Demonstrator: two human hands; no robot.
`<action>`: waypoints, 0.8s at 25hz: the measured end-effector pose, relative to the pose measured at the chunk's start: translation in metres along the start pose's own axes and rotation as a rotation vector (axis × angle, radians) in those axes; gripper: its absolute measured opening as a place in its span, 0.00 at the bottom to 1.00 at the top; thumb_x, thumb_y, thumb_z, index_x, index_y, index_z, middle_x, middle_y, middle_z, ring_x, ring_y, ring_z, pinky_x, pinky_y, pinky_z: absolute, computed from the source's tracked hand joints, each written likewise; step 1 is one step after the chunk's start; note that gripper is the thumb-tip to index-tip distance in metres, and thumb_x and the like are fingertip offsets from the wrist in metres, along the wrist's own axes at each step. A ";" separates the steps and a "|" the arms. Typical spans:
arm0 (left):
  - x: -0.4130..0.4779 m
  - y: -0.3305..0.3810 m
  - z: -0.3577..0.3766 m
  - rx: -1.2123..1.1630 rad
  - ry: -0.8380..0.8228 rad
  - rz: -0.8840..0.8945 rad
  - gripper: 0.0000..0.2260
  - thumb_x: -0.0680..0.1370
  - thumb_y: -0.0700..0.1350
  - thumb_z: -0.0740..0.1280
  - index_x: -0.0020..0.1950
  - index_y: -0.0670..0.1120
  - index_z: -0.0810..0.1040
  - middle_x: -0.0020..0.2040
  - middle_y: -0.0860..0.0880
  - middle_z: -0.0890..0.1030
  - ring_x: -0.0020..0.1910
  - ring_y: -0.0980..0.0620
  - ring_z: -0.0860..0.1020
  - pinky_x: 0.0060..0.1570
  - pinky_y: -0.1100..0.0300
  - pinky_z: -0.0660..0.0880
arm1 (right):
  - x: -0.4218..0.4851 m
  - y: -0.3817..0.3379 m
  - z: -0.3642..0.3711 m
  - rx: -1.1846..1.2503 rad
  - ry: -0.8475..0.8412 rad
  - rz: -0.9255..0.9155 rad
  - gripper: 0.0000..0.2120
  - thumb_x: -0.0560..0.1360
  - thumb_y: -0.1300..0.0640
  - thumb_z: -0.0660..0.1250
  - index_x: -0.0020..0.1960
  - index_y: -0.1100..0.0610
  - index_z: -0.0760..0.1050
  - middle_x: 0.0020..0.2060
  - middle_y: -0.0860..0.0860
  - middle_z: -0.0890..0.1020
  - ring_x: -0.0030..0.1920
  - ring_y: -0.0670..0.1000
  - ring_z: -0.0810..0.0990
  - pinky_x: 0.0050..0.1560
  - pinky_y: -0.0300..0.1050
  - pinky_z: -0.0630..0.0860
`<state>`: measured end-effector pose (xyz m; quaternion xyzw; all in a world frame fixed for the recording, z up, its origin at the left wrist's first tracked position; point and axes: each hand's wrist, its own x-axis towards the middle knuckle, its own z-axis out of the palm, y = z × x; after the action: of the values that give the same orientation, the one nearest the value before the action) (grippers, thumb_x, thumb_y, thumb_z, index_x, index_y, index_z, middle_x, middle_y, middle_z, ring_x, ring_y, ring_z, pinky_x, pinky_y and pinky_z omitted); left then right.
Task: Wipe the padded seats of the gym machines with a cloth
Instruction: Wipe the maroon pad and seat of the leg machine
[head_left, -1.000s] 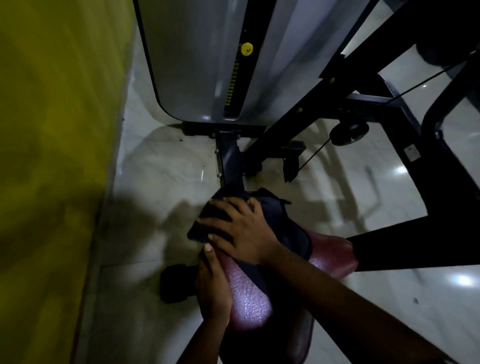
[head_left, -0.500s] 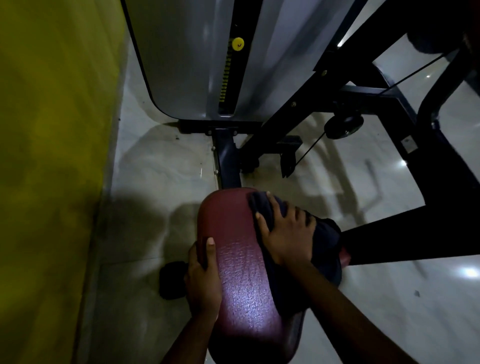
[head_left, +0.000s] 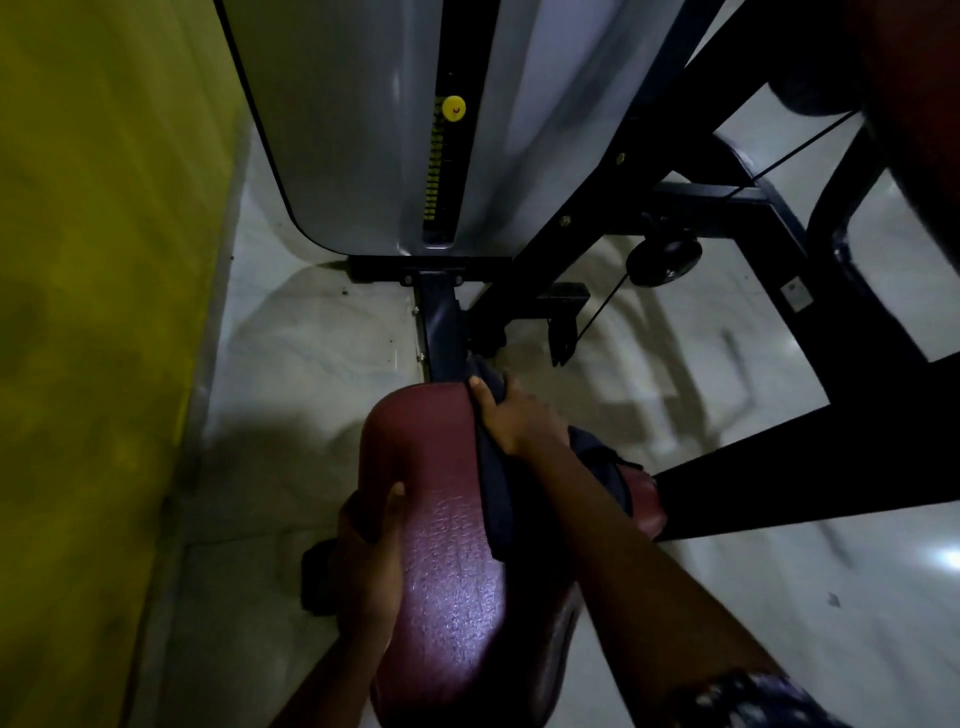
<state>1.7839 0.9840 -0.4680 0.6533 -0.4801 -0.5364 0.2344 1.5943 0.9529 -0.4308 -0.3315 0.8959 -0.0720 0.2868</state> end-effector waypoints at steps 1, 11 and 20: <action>0.001 0.000 0.000 0.000 0.001 0.010 0.45 0.61 0.77 0.53 0.67 0.49 0.71 0.57 0.46 0.79 0.56 0.43 0.77 0.59 0.48 0.72 | -0.003 0.000 0.000 -0.019 0.016 -0.029 0.34 0.75 0.31 0.46 0.72 0.54 0.60 0.64 0.60 0.74 0.64 0.61 0.73 0.60 0.54 0.68; 0.001 0.002 -0.001 -0.032 0.005 0.007 0.26 0.76 0.59 0.63 0.68 0.45 0.71 0.60 0.43 0.78 0.59 0.41 0.75 0.59 0.50 0.69 | -0.045 0.110 -0.028 -0.165 0.198 -0.037 0.28 0.69 0.28 0.53 0.54 0.48 0.74 0.53 0.52 0.81 0.56 0.57 0.78 0.54 0.52 0.74; -0.003 0.004 -0.003 -0.042 -0.019 0.016 0.26 0.75 0.62 0.61 0.65 0.45 0.72 0.58 0.45 0.79 0.56 0.43 0.77 0.58 0.50 0.72 | -0.083 0.088 0.027 0.882 0.694 0.770 0.42 0.68 0.32 0.62 0.75 0.48 0.52 0.66 0.63 0.71 0.64 0.63 0.71 0.63 0.55 0.68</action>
<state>1.7850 0.9845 -0.4626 0.6392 -0.4761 -0.5509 0.2478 1.6121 1.0750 -0.4422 0.2012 0.8770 -0.4256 0.0964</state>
